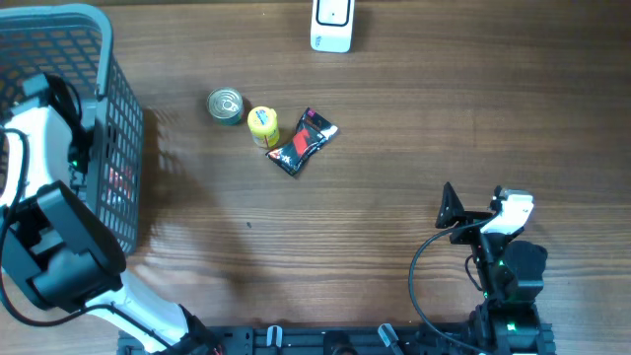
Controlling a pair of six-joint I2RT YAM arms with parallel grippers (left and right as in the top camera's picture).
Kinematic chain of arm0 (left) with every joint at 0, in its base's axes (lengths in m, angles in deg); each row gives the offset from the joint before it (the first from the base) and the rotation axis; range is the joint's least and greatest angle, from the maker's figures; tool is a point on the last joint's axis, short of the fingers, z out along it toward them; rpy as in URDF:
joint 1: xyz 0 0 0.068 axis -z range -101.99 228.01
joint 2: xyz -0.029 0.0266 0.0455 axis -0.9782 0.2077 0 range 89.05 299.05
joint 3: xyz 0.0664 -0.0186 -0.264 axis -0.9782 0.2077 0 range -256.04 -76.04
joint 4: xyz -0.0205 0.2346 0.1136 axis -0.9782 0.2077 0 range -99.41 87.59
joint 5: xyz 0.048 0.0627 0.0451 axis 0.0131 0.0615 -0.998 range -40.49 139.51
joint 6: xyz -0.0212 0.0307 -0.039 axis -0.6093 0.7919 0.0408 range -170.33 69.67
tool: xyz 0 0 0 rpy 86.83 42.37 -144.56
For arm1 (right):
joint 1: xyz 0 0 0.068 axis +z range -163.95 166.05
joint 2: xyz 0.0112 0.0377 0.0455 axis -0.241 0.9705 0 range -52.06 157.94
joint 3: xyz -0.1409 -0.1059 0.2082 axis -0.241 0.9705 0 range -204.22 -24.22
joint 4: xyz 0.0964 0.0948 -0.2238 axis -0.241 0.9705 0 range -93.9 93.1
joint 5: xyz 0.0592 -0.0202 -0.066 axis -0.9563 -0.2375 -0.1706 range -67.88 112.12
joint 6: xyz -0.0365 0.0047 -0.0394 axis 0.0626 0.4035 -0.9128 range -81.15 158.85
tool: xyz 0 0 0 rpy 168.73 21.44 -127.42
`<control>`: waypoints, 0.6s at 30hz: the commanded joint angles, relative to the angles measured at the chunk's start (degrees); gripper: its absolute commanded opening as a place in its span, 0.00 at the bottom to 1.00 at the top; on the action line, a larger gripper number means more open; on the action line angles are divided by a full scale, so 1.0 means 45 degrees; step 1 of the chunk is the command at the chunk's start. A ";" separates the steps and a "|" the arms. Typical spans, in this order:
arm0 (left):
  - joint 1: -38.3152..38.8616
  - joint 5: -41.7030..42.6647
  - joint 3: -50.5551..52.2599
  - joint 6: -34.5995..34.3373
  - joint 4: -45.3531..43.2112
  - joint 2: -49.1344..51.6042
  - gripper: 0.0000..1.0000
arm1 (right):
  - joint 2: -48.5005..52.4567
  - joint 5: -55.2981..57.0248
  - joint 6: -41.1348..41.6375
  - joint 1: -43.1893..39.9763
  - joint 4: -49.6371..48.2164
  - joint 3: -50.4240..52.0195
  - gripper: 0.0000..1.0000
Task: Scan the item barcode
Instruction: 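Move the left gripper into the basket and grasp the red box, then lift the red box out of the basket toward the cans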
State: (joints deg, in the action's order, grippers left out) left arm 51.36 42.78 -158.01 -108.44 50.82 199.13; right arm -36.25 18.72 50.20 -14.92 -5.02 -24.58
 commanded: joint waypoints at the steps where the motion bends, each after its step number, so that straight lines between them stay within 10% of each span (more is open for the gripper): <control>1: -0.0044 0.0316 0.1297 0.0146 -0.0627 0.0199 1.00 | 0.0024 0.0068 0.0175 -0.0063 -0.0073 0.0015 1.00; 8: -0.0044 0.0306 0.1763 0.0151 -0.1175 0.0194 0.98 | 0.0024 0.0068 0.0180 -0.0063 -0.0068 0.0015 1.00; 12: -0.0044 0.0301 0.1763 0.0155 -0.1292 0.0194 0.63 | 0.0024 0.0068 0.0175 -0.0063 -0.0068 0.0015 1.00; 18: -0.0044 0.0306 0.1763 0.0160 -0.1297 0.0194 0.61 | 0.0024 0.0068 0.0180 -0.0063 -0.0068 0.0015 1.00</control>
State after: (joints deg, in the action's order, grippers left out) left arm 51.27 44.51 -151.45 -108.02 44.74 199.04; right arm -36.25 18.72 50.20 -14.92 -5.16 -24.58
